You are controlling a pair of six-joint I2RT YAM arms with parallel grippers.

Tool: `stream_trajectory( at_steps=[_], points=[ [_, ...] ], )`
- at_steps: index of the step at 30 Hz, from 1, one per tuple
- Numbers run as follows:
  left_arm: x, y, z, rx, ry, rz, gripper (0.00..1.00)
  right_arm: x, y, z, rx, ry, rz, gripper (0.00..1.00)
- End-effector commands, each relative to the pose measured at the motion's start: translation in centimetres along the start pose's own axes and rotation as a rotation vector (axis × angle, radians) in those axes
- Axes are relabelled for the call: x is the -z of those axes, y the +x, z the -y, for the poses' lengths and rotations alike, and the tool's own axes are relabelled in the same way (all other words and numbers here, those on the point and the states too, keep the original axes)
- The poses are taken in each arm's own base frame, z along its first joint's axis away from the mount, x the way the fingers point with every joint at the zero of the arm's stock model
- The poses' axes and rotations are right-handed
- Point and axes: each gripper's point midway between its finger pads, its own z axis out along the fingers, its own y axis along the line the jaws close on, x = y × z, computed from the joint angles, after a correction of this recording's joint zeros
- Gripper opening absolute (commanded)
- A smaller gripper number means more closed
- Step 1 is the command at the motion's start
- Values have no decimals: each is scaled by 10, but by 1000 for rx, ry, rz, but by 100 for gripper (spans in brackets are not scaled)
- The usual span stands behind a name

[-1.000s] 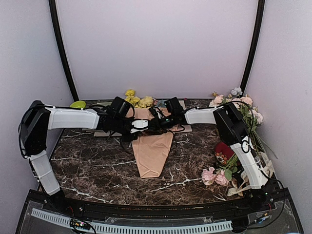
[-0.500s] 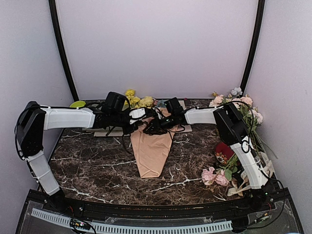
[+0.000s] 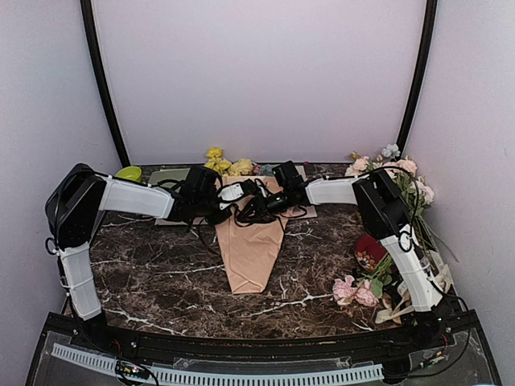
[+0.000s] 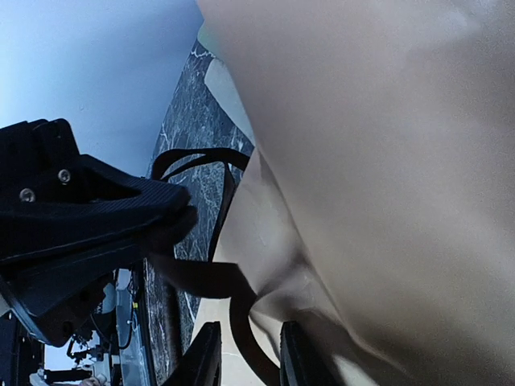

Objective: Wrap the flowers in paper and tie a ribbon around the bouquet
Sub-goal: Cross the ribbon over the folded bouquet.

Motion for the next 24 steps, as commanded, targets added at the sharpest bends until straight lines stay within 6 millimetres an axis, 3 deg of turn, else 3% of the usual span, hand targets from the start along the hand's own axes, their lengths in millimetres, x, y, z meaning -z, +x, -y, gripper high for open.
stream_trajectory(
  at_steps=[1,15,24],
  points=[
    [-6,1,-8,53,-41,-2,0,7,-2,-16,21,-26,-6,25],
    [-30,37,25,58,46,-99,0,27,-34,-4,-23,164,134,23],
    [-31,42,30,54,67,-117,0,47,-57,5,-40,252,235,25]
  ],
)
